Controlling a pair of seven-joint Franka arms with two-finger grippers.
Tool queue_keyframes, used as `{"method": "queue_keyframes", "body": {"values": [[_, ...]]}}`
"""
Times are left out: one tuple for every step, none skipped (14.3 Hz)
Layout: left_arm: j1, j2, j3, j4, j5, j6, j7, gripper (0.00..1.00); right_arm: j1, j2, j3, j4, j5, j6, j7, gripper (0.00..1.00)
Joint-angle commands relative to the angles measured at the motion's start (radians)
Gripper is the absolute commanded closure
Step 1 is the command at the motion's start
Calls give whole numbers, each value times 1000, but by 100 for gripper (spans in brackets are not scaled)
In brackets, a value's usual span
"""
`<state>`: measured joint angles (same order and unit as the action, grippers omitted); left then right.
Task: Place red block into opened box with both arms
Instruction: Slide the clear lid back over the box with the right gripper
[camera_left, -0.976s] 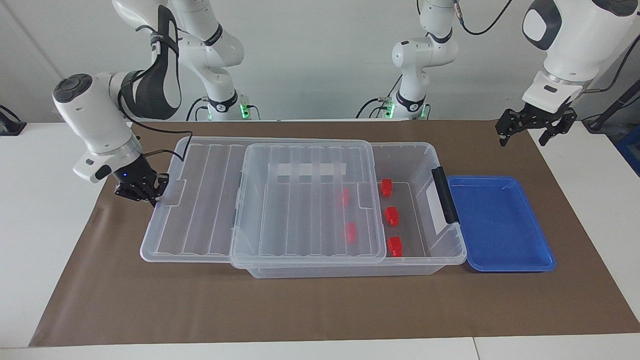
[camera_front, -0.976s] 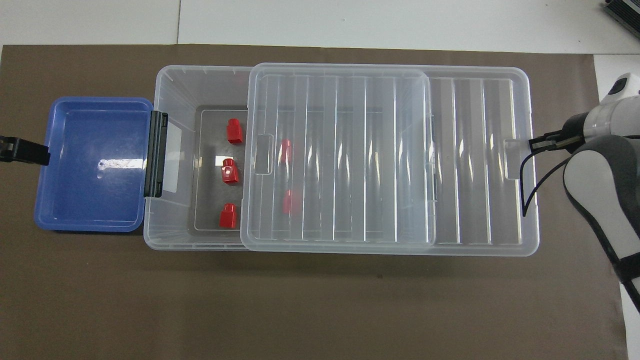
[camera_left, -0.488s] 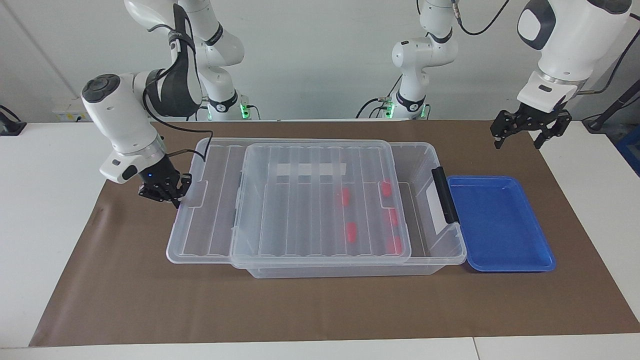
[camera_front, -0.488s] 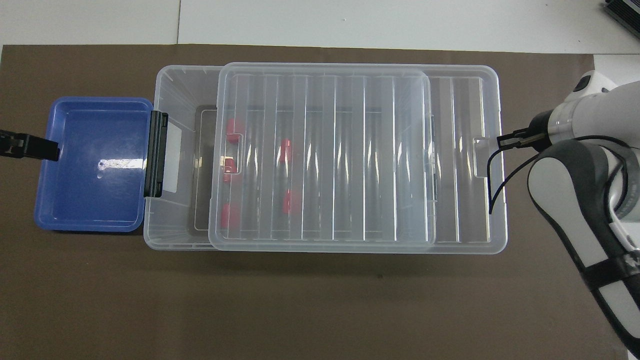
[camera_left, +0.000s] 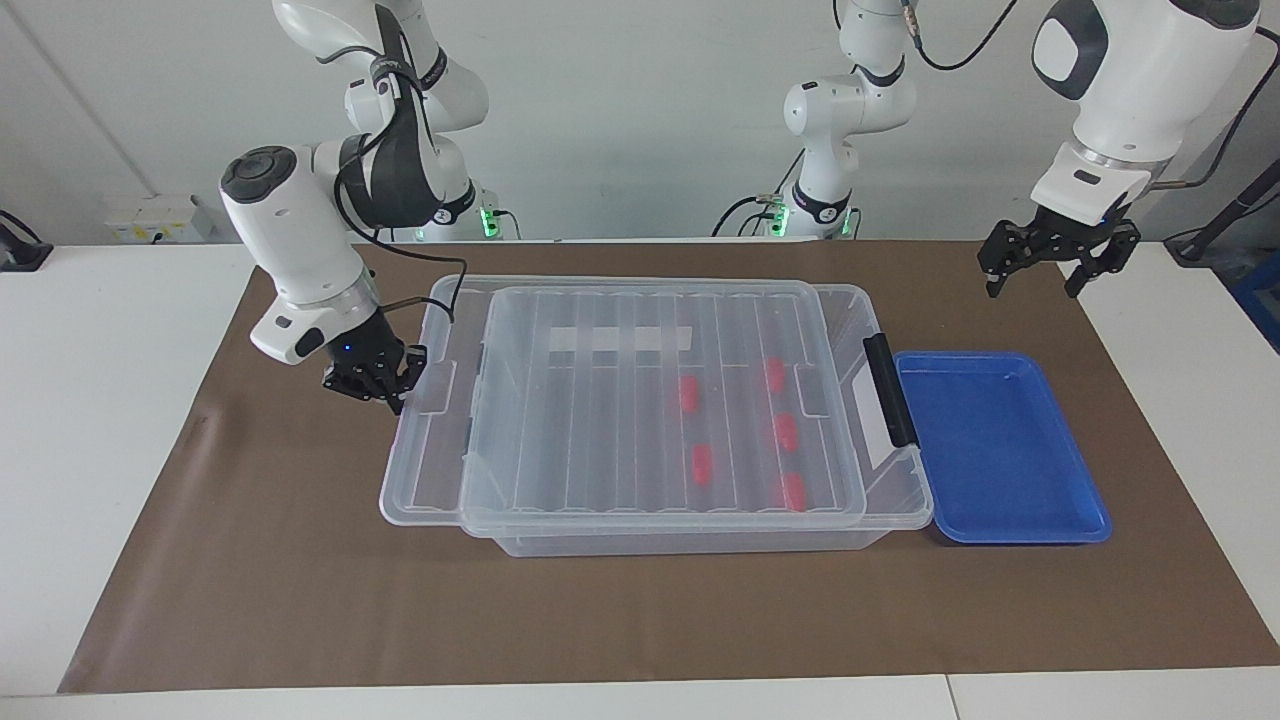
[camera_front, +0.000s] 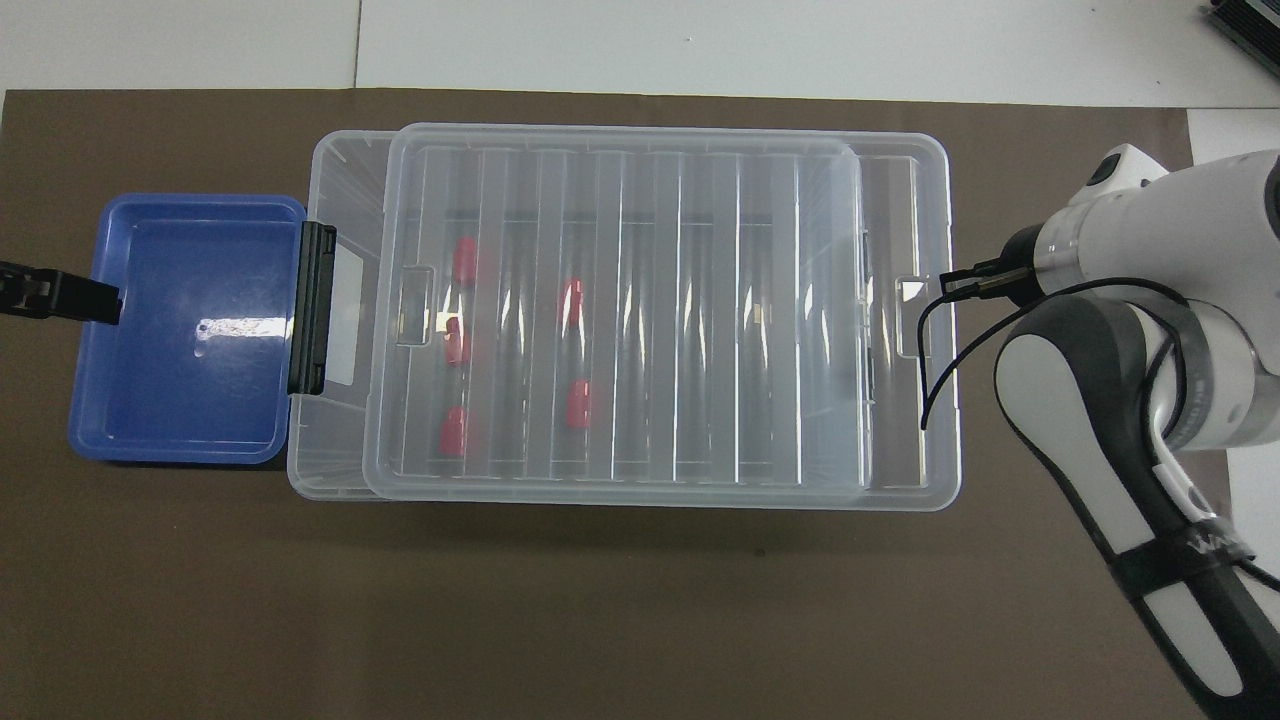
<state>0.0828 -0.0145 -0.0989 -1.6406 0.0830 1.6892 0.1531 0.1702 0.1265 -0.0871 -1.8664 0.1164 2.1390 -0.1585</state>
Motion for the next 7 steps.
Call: {"method": "queue_keyframes", "body": {"values": [[-11,-35,7,-36,-12,-17,-14,0,21,5,3,3,32,15,17,100],[-11,-35,7,-36,-12,-28,-14,0,25,5,3,3,38,15,19,100],[-12,-35,5,-35,-12,-38,-15,0,26,4,3,3,72,15,17,100],[-12,-35,5,-28,-12,-49,-15,0,26,4,3,3,106,15,16,100],[-11,-35,5,-25,-12,-55,-15,0,26,5,3,3,121,15,13,100],[-11,-35,5,-25,-12,-54,-15,0,28,5,9,3,124,15,11,100],[-11,-35,5,-25,-12,-51,-15,0,38,4,13,3,126,15,14,100]]}}
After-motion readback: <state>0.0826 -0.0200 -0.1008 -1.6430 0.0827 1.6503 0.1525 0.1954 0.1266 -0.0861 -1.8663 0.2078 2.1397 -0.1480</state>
